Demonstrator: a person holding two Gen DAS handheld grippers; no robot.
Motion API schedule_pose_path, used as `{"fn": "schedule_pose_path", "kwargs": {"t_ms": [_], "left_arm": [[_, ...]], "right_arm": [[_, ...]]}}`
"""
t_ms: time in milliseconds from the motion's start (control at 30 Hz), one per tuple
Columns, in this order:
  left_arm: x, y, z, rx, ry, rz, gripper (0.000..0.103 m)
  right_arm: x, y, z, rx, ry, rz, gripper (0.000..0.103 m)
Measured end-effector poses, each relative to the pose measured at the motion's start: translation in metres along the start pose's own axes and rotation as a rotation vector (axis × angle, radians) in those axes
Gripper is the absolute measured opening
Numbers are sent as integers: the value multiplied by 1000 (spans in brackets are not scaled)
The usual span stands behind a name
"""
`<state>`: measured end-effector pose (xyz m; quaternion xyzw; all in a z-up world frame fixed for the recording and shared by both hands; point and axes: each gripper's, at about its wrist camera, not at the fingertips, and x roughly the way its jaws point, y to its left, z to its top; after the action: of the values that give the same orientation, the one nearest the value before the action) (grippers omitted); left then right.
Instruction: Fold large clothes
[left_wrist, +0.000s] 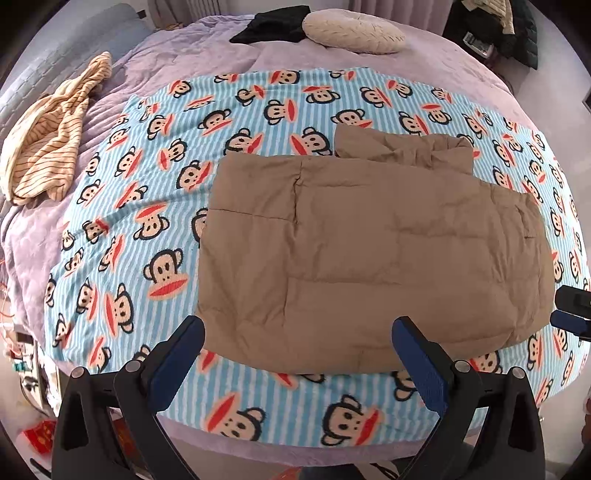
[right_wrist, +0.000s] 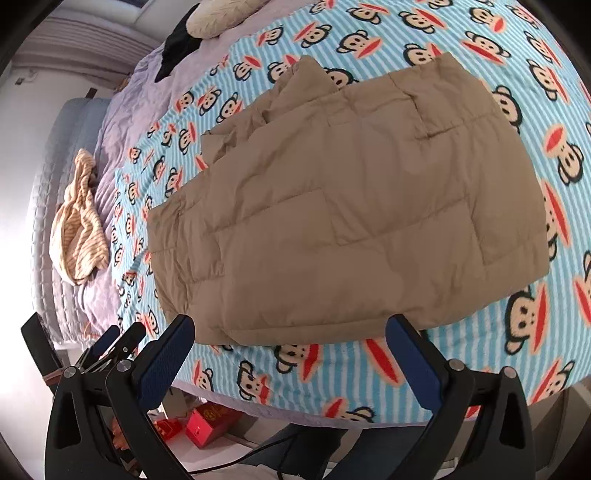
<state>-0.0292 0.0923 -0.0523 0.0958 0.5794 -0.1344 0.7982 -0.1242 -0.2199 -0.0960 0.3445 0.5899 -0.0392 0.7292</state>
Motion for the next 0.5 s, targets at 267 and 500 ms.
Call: {"fn": "schedule_pose_path", "kwargs": {"t_ms": [267,500], "left_arm": [[-5,-13,-9,-67,6,25,102],[7,-1,-17,-115,47,-27,102]], "right_arm": [[-10,-8,12,-76,20,-1,103],[1,-6,18,-118,56,-13,103]]}}
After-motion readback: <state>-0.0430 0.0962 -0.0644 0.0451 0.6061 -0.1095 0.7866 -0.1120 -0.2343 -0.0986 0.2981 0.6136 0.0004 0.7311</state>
